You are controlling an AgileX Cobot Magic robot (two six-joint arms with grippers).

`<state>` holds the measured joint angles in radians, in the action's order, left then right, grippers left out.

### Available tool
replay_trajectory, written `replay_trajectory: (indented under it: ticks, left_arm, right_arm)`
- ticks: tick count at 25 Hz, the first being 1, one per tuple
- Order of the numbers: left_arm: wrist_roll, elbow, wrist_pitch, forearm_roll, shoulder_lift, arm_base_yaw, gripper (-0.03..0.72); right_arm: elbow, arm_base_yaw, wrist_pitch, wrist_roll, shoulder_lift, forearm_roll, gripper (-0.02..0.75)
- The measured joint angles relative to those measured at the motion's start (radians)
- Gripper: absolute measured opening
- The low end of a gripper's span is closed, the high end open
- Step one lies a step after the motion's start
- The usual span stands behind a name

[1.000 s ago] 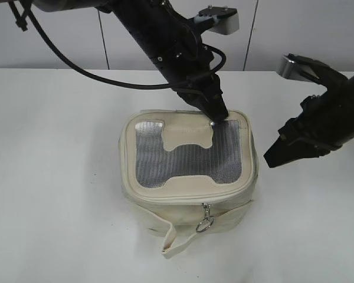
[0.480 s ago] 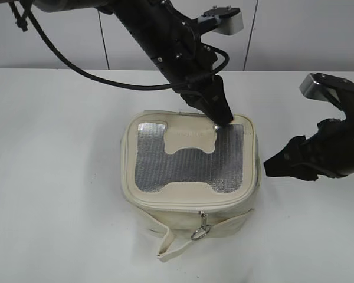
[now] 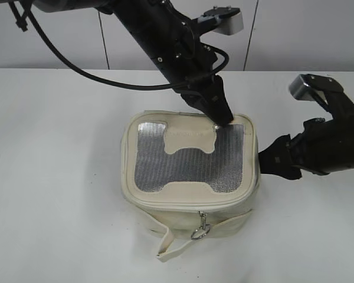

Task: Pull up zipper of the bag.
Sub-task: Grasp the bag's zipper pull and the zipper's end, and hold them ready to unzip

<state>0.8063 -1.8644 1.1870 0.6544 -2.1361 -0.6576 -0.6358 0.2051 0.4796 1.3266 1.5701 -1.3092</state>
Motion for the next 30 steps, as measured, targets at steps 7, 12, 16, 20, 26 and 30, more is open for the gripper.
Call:
replay_trajectory:
  ticks: [7, 12, 16, 20, 26, 30]
  left_arm:
    - [0.0, 0.0, -0.002, -0.013, 0.0, 0.002, 0.038]
    - [0.0, 0.0, -0.001, -0.014, 0.0, 0.002, 0.038]
    - [0.0, 0.0, -0.001, -0.013, 0.0, 0.002, 0.038]
    - [0.0, 0.0, -0.003, -0.015, 0.0, 0.002, 0.038]
    - [0.0, 0.0, -0.012, -0.021, 0.0, 0.0, 0.038]
    - [-0.013, 0.002, -0.025, -0.023, 0.0, 0.0, 0.038]
  right_arm:
    - [0.003, 0.0, 0.018, 0.293, 0.091, -0.254, 0.392]
    - [0.003, 0.0, 0.05, 0.413, 0.13, -0.363, 0.202]
    - [0.003, 0.0, 0.087, 0.435, 0.131, -0.381, 0.009]
    - [0.003, 0.0, 0.084, 0.369, 0.131, -0.368, 0.008]
    - [0.003, 0.0, 0.074, 0.24, 0.077, -0.295, 0.008]
    - [0.003, 0.0, 0.037, 0.072, 0.007, -0.143, 0.008]
